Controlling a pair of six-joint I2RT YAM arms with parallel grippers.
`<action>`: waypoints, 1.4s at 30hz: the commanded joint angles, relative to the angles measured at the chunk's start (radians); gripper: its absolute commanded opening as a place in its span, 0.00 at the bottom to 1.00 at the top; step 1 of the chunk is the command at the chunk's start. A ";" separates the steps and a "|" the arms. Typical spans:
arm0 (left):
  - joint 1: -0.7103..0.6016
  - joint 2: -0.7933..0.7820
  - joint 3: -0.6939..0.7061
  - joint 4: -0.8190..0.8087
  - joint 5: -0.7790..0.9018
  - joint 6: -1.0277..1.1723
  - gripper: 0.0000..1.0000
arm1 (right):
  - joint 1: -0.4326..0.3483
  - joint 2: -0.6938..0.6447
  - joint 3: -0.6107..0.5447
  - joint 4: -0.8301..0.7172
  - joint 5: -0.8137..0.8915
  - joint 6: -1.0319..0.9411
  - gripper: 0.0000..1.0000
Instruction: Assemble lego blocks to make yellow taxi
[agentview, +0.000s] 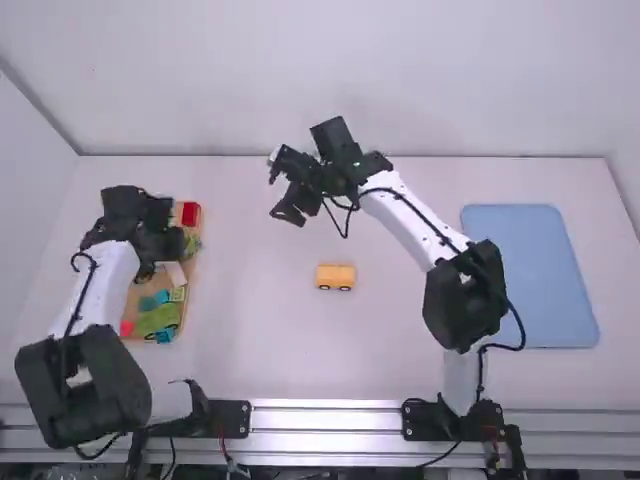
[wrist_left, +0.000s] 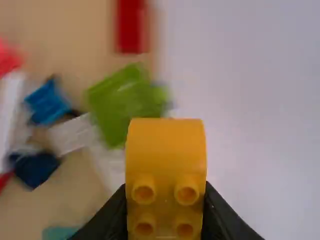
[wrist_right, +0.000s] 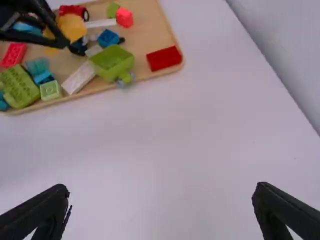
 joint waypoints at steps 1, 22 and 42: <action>-0.126 0.005 0.005 -0.034 0.109 0.207 0.02 | -0.017 -0.079 0.030 -0.039 -0.043 -0.043 0.98; -0.599 0.373 0.039 0.107 -0.082 0.875 0.08 | -0.249 -0.727 -0.933 0.603 -0.038 0.256 0.98; -0.567 0.473 0.079 0.105 0.158 0.968 0.98 | -0.253 -0.792 -1.015 0.622 0.008 0.285 0.98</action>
